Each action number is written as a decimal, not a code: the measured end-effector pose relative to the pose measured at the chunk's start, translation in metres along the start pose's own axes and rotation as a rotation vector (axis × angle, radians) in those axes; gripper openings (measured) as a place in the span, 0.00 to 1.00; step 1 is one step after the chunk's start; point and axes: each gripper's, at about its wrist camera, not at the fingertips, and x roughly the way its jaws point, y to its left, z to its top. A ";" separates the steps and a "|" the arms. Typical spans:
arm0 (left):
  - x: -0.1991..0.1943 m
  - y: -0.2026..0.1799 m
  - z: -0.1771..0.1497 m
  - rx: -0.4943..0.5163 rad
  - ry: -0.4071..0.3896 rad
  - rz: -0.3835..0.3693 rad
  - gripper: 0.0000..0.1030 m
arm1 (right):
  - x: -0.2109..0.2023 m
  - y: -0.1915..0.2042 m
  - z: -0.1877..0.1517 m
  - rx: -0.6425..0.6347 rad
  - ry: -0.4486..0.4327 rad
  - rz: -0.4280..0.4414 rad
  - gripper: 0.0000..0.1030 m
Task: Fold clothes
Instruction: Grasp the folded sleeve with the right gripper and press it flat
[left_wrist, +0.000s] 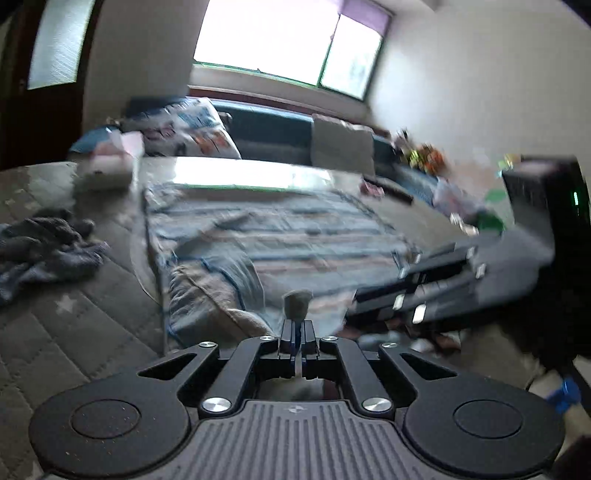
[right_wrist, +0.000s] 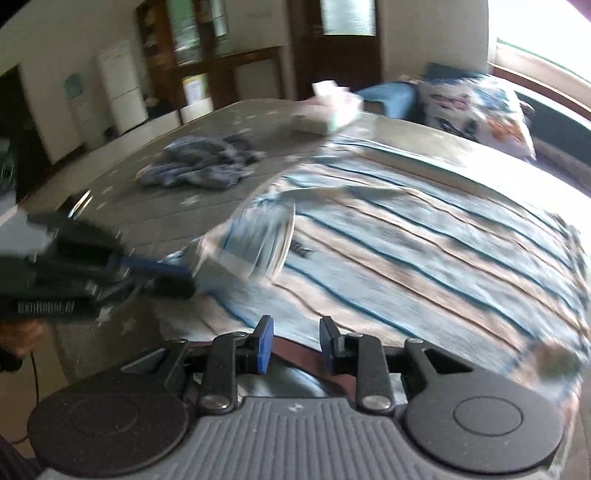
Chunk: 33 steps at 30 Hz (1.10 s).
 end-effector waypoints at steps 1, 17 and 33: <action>-0.002 0.000 0.002 0.006 -0.001 0.002 0.06 | -0.002 -0.004 -0.001 0.015 -0.004 0.006 0.26; 0.020 0.038 0.036 0.042 0.023 0.272 0.30 | 0.031 0.038 0.001 -0.020 0.043 0.173 0.04; 0.064 0.042 0.036 0.153 0.106 0.252 0.22 | 0.010 0.038 0.010 -0.084 -0.031 0.135 0.08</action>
